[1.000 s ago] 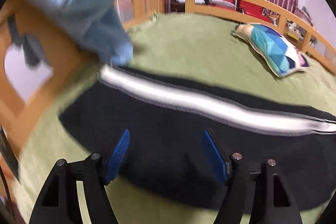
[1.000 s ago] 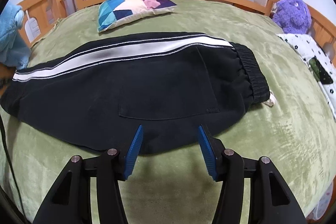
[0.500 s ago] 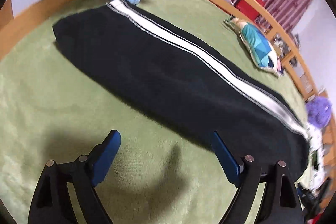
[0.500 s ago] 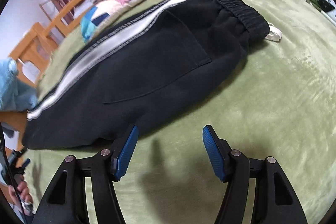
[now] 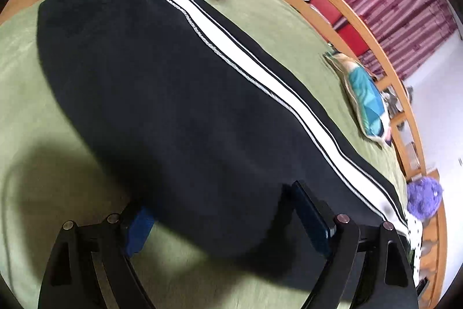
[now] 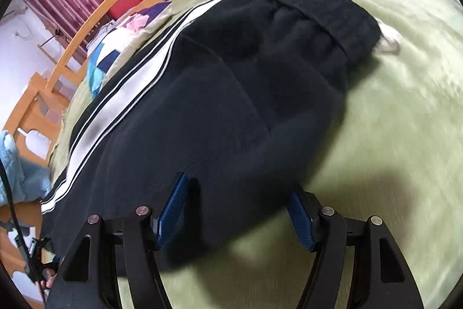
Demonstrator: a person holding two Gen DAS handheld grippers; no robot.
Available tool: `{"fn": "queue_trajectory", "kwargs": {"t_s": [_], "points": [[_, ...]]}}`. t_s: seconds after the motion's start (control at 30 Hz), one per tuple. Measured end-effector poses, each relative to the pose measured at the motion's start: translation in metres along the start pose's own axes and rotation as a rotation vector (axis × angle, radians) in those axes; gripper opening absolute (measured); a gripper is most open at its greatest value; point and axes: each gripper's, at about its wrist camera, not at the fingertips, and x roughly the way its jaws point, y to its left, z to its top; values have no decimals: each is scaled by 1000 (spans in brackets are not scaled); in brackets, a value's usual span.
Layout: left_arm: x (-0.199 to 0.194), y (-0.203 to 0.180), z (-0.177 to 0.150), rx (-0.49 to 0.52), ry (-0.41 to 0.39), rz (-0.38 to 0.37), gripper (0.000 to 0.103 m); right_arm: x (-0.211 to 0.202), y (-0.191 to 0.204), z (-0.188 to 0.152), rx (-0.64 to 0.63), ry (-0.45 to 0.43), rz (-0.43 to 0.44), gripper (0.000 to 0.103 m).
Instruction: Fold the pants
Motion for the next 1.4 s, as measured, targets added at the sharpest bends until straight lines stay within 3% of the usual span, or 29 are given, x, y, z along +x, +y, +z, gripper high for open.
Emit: {"fn": "queue_trajectory", "kwargs": {"t_s": [0.1,0.13,0.17,0.2,0.23,0.27,0.37,0.43,0.5,0.73,0.97,1.07,1.17,1.23,1.3,1.4], "points": [[9,-7,10,-11,6,30,85,13,7,11,-3,-42,-33,68],[11,-9,11,-7,6,57,76,16,9,13,-16,-45,-47,62],[11,-9,11,-2,-3,90,58,17,12,14,-35,-53,-70,51],[12,-9,11,6,-9,117,53,16,14,13,-54,-68,-87,26],[12,-9,9,16,-11,121,42,14,14,14,-57,-78,-89,19],[10,-7,8,16,-12,120,26,9,9,15,-38,-91,-74,17],[-2,0,6,-3,-7,62,15,-4,-7,14,95,-106,-7,9],[-13,-1,1,1,-20,56,12,-17,-11,9,114,-122,12,8],[-24,-3,-8,35,-19,92,12,-31,-8,4,87,-125,4,7],[-82,0,-54,120,-6,93,11,-108,-12,-24,-22,-188,-31,7],[-141,20,-146,163,60,33,11,-195,-97,-69,18,-193,-67,7],[-155,18,-178,242,96,22,13,-220,-133,-83,59,-186,-80,7],[-159,17,-187,302,96,50,23,-217,-147,-93,34,-97,-124,15],[-160,20,-184,289,140,43,27,-212,-150,-103,19,-21,-161,27],[-171,22,-181,295,165,15,30,-222,-152,-116,-5,-24,-207,29],[-189,20,-184,372,154,10,48,-248,-150,-131,-49,-92,-266,43]]}}
